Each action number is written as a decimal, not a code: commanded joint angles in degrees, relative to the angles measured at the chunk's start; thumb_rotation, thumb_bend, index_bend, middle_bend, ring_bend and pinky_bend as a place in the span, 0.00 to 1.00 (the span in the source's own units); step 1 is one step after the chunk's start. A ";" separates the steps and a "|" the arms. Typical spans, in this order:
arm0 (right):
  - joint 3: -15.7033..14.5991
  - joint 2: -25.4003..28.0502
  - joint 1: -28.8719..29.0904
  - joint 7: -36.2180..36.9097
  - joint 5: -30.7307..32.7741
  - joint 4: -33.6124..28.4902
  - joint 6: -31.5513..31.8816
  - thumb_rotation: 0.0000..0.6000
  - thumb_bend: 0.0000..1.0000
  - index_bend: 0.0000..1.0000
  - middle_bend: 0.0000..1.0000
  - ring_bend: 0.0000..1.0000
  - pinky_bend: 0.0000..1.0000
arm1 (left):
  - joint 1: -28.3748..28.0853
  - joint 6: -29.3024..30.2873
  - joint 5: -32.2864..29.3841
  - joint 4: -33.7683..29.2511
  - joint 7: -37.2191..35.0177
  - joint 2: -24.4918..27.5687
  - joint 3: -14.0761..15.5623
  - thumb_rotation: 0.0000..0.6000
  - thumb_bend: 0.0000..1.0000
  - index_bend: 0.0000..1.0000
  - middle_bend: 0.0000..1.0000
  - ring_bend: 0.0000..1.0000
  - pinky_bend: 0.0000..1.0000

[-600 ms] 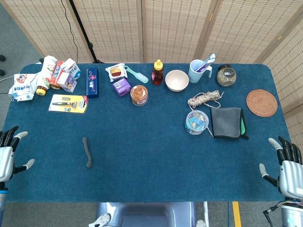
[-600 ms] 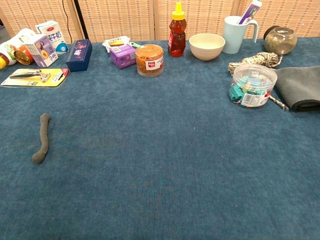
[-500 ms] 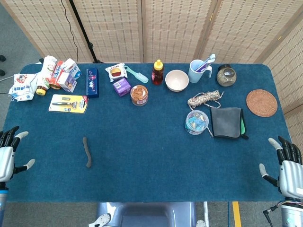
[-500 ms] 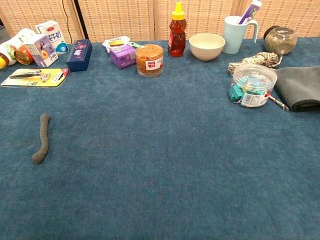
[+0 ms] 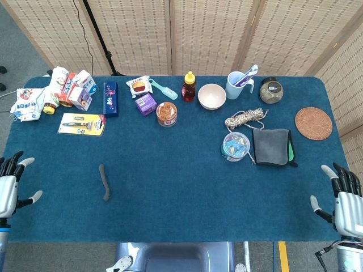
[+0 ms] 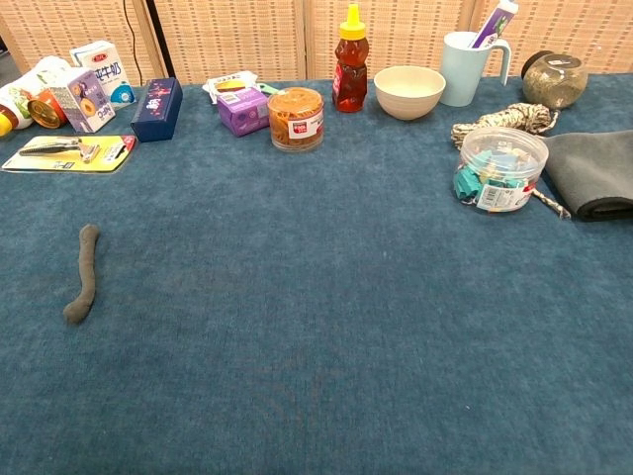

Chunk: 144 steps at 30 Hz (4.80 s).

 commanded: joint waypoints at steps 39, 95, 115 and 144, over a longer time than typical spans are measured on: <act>-0.27 0.47 -1.09 1.55 0.02 0.80 1.00 1.00 0.36 0.16 0.05 0.03 0.00 | -17.72 -21.79 16.02 16.24 -8.94 2.03 3.21 1.00 0.29 0.34 0.13 0.08 0.03; -0.41 0.74 -2.66 2.08 0.83 1.11 2.07 1.00 0.36 0.16 0.05 0.03 0.00 | -30.80 -33.27 15.00 41.19 -14.31 -19.61 6.65 1.00 0.29 0.43 0.14 0.10 0.03; -0.50 0.79 -3.11 2.61 0.56 1.20 2.31 1.00 0.36 0.17 0.05 0.03 0.00 | -30.18 -32.28 13.82 40.05 -14.84 -18.77 8.44 1.00 0.30 0.46 0.15 0.11 0.03; -0.32 0.93 -3.43 2.53 0.85 1.00 2.30 1.00 0.36 0.18 0.05 0.03 0.00 | -30.22 -31.63 12.03 42.29 -13.33 -21.38 7.91 1.00 0.46 0.50 0.18 0.14 0.03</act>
